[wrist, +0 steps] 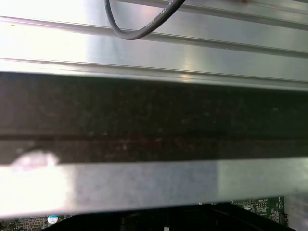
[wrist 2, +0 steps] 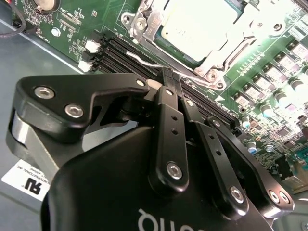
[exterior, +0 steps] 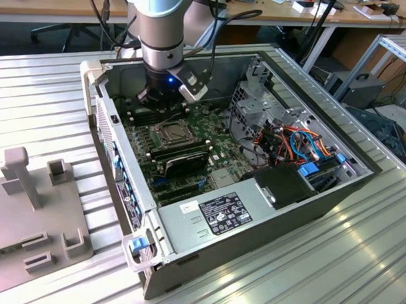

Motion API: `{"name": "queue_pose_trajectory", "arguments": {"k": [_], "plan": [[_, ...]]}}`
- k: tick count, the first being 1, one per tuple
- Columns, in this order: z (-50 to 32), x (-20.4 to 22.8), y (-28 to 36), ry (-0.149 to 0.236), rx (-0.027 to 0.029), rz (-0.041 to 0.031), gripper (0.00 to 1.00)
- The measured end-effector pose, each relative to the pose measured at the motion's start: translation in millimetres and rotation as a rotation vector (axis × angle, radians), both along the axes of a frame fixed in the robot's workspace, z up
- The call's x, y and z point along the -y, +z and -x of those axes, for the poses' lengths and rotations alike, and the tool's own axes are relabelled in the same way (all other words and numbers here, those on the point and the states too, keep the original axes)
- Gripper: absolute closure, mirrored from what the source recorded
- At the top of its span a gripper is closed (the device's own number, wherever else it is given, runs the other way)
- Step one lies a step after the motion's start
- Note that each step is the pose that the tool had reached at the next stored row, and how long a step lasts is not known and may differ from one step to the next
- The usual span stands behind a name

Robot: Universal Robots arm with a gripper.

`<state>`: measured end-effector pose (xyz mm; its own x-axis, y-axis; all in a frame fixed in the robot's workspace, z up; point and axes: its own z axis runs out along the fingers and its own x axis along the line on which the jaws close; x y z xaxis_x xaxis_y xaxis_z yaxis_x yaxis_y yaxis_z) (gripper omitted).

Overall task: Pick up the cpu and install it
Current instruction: 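Install the first cpu locking lever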

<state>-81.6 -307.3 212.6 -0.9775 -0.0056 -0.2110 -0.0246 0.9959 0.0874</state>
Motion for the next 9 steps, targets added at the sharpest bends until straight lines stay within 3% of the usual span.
{"name": "queue_pose_trajectory", "arguments": {"k": [9], "plan": [[-3.8, 0.0, -0.5, 0.0, -0.002, -0.0001, 0.89]]}}
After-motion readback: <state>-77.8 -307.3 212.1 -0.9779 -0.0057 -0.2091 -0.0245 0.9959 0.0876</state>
